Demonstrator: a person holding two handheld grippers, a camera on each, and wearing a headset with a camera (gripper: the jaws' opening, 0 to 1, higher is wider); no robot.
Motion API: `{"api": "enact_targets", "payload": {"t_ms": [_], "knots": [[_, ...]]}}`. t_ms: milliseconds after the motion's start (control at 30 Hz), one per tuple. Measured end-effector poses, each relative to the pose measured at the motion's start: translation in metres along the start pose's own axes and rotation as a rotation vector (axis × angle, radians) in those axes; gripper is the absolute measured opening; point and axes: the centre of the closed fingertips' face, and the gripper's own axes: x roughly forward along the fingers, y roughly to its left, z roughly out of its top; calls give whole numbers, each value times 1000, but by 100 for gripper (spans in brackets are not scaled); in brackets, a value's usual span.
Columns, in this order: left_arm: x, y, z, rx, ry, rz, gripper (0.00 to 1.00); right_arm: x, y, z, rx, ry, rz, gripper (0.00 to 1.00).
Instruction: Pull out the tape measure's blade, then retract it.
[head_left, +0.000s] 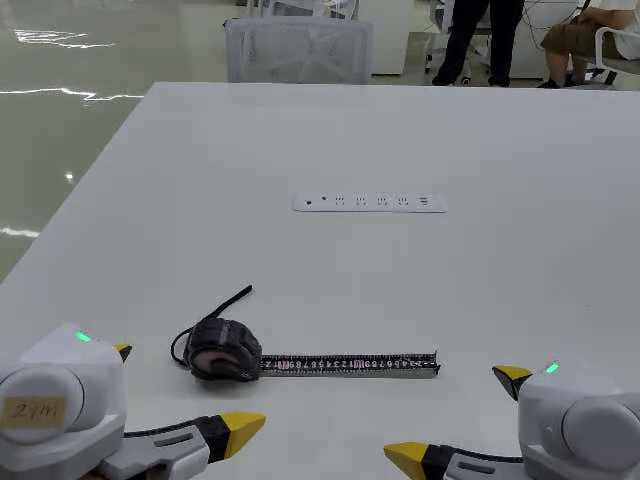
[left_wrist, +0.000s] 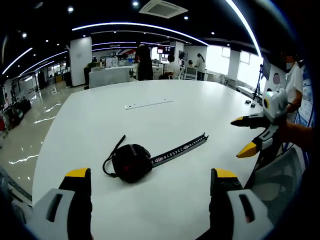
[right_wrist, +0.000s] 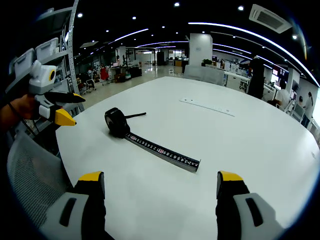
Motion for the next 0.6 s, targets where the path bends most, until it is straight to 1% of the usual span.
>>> {"api": "enact_targets", "payload": {"t_ms": [100, 200, 333, 433, 533, 600], "knots": [[-1, 0, -1, -15, -3, 8, 98, -1, 2, -1, -13, 10, 3, 95], [-2, -4, -1, -19, -1, 9, 98, -1, 3, -2, -7, 12, 11, 95], [-2, -2, -3, -25, 5, 21, 98, 0, 1, -2, -13, 12, 15, 95], [-2, 2, -3, -40, 7, 37, 97, 0, 3, 1, -1, 2, 34, 95], [-2, 0, -2, -41, 14, 46, 96, -4, 5, 1, -6, 8, 43, 95], [-1, 1, -4, -44, 25, 48, 95, -4, 6, 0, -16, 9, 53, 94]]}}
